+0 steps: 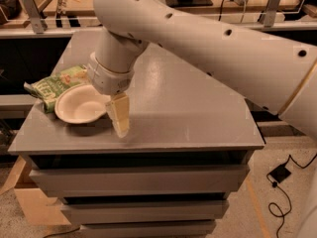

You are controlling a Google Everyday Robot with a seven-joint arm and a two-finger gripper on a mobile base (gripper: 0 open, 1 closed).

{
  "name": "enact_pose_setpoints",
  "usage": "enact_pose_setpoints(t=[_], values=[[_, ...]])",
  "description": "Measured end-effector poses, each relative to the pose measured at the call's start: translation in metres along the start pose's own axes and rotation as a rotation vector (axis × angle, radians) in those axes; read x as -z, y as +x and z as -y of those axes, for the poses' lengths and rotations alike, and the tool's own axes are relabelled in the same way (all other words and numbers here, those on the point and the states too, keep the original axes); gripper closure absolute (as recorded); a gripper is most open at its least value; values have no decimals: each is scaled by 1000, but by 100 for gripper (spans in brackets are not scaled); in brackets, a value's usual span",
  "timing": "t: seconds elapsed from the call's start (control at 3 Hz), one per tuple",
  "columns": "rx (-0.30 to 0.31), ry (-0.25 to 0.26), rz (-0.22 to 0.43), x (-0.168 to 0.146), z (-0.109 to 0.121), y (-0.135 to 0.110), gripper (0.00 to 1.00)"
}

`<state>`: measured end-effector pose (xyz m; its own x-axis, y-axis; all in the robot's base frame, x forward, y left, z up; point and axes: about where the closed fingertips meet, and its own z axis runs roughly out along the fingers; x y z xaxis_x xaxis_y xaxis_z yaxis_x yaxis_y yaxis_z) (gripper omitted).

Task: Move paper bowl near green jalapeno chip bag

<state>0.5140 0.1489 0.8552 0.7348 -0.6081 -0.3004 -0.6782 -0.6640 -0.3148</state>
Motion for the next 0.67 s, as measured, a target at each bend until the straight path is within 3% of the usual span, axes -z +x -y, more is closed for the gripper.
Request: enact_pose_setpoints(t=[0.33,0.67], values=[[0,0,0,0,0,0,0],[-68,-2,-49,11,-16,18,0]])
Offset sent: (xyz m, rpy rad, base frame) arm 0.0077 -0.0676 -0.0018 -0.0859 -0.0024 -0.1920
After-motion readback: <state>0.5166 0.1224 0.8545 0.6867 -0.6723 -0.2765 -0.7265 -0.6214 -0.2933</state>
